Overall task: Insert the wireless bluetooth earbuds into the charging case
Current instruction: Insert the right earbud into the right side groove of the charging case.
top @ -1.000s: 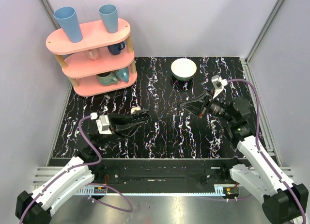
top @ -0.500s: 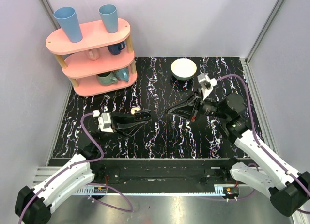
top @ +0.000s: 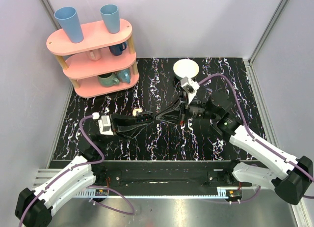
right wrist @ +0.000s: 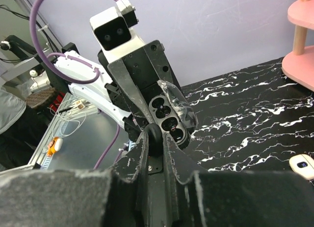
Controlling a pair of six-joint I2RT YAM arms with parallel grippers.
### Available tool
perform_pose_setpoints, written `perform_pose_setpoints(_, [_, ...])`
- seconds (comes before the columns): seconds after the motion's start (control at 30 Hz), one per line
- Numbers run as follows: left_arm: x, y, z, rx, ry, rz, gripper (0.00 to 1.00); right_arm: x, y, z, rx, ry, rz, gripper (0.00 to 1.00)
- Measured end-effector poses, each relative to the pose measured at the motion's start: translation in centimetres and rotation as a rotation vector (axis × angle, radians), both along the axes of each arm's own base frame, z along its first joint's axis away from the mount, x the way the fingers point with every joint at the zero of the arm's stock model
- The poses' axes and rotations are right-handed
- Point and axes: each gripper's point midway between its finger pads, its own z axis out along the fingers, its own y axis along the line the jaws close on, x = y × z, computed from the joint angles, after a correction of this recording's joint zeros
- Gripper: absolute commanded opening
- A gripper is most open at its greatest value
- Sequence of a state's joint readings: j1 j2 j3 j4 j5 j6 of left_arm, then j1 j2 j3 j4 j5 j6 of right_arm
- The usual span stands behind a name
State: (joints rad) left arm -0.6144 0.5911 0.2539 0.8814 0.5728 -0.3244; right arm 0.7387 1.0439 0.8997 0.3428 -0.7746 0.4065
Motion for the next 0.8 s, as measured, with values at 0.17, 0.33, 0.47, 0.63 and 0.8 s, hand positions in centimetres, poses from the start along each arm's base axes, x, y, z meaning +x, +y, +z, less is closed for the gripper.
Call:
perform_pose_setpoints(0.17, [-0.3, 0.0, 0.5, -0.018, -0.009, -0.011, 0.00, 0.2, 1.5, -1.2, -0.031, 0.004, -0.001, 0.00])
perform_pose_setpoints(0.33, [-0.3, -0.1, 0.3, -0.015, 0.000, -0.020, 0.00, 0.5, 2.4, -1.7, -0.044, -0.003, -0.015, 0.00])
perform_pose_setpoints(0.47, [-0.3, -0.1, 0.5, -0.019, -0.002, -0.022, 0.00, 0.7, 2.7, -1.8, -0.044, -0.010, -0.029, 0.00])
perform_pose_setpoints(0.63, [-0.3, -0.1, 0.5, -0.022, 0.001, -0.023, 0.00, 0.8, 3.0, -1.9, -0.046, -0.022, -0.040, 0.00])
perform_pose_setpoints(0.8, [-0.4, 0.0, 0.9, -0.038, 0.001, -0.024, 0.00, 0.7, 3.7, -1.4, -0.050, -0.057, -0.051, 0.02])
